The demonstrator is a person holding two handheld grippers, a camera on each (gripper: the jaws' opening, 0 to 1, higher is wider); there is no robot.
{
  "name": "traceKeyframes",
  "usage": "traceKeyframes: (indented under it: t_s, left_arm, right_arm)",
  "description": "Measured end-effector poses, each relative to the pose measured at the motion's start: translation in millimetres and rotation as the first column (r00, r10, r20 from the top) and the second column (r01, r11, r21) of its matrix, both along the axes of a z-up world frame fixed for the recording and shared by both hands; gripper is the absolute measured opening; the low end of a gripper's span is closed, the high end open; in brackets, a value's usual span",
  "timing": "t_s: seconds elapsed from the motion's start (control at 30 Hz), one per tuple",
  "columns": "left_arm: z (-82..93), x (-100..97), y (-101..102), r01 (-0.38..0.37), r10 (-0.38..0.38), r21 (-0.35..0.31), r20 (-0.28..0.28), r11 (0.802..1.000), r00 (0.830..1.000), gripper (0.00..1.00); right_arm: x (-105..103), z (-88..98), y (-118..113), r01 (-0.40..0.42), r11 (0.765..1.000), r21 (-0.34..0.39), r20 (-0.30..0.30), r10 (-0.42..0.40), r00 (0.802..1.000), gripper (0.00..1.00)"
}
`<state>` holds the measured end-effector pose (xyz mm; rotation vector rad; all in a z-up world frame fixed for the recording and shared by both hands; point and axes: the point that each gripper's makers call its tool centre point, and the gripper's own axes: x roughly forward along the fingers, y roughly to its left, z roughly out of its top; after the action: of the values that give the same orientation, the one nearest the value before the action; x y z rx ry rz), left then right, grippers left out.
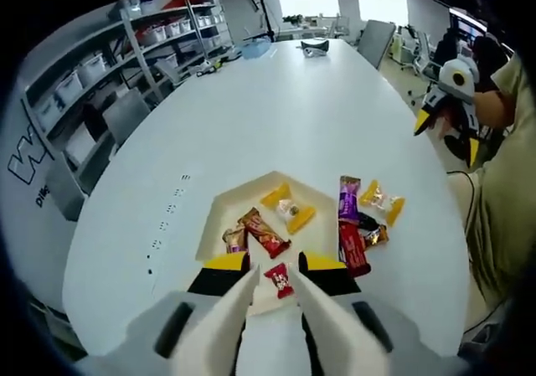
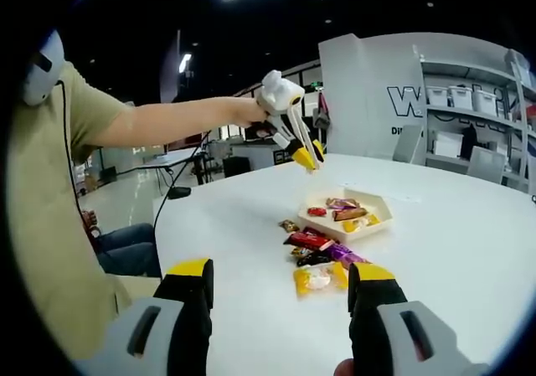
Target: Place the target food into the container with the food tongs after gripping and lifting it, then release it inside without dropping or visibly crushing the food.
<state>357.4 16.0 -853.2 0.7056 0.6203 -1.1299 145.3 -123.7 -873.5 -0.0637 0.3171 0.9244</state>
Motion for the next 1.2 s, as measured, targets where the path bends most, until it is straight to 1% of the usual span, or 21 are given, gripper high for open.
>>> traceKeyframes:
  t_s: [0.33,0.43,0.53,0.8,1.2]
  left_arm:
    - [0.7,-21.9,-12,0.005,-0.006,-0.021,-0.025,1.0,1.0,0.22]
    - [-1.2,-30.4,-16,-0.01,0.008,-0.034,-0.051,0.999,0.999,0.22]
    - [-3.1,-35.8,-19,-0.008,0.006,-0.039,-0.052,0.999,0.999,0.22]
    - [-9.4,-59.4,-30,0.024,-0.027,-0.047,-0.058,0.999,0.998,0.22]
    - [-17.3,-76.8,-34,0.02,-0.025,-0.069,-0.066,0.997,0.998,0.22]
  right_arm:
    - [0,-1.3,1,-0.002,1.0,0.003,-0.002,0.002,1.0,0.63]
    - [-1,-2.0,2,-0.003,1.0,0.002,-0.003,0.003,1.0,0.63]
    - [-1,-3.0,2,-0.002,1.0,0.003,-0.006,0.002,1.0,0.63]
    - [-1,-4.0,4,-0.006,1.0,0.004,-0.008,0.006,1.0,0.63]
    - [-1,-5.9,4,-0.006,1.0,0.003,-0.012,0.006,1.0,0.63]
